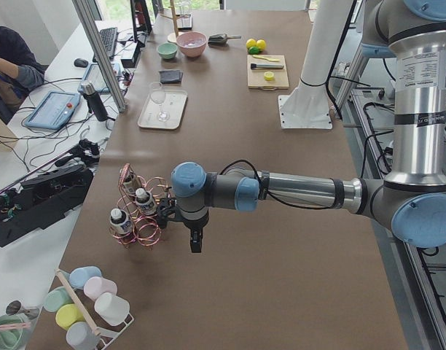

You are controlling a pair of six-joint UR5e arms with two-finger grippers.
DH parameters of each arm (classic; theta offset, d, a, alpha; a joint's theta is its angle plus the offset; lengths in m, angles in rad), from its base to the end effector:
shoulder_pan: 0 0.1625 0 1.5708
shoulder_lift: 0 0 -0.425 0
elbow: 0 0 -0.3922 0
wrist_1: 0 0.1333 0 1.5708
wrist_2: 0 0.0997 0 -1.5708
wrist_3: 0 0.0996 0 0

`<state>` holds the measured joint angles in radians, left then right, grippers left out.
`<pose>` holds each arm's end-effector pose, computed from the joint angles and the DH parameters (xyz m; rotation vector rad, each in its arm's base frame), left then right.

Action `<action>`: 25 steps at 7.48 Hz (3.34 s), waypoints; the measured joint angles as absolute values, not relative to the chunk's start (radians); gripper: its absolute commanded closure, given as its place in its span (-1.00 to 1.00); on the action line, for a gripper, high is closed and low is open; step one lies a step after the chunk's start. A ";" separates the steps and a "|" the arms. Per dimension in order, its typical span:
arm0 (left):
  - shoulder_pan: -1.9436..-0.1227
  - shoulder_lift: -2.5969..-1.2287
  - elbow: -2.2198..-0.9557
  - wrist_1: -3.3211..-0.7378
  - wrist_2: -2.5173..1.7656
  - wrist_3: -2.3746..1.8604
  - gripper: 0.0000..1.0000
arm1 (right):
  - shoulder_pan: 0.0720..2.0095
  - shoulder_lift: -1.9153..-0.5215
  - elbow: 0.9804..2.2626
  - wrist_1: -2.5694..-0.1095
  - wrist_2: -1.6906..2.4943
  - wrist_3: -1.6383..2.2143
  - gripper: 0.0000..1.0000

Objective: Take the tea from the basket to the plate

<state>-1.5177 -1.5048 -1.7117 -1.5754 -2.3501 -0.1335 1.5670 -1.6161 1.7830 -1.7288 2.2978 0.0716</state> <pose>-0.0384 -0.4708 0.6199 0.0025 0.7826 -0.0453 0.0653 -0.4681 0.5954 -0.0189 -0.7269 0.0616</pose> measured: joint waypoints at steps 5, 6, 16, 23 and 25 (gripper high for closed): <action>-1.519 -1.505 -1.714 -1.575 -2.351 -0.134 -0.96 | 1.568 -1.616 1.783 -1.729 2.298 0.072 -1.00; -1.520 -1.507 -1.725 -1.576 -2.352 -0.133 -0.96 | 1.570 -1.615 1.783 -1.729 2.298 0.072 -1.00; -1.568 -1.789 -1.642 -1.528 -2.340 0.740 -0.94 | 1.586 -1.615 1.783 -1.729 2.299 0.071 -1.00; -1.577 -2.067 -1.553 -1.259 -2.350 1.258 -0.82 | 1.586 -1.615 1.781 -1.729 2.300 0.071 -1.00; -1.535 -2.106 -1.472 -1.303 -2.351 1.361 -0.83 | 1.586 -1.615 1.780 -1.729 2.300 0.072 -1.00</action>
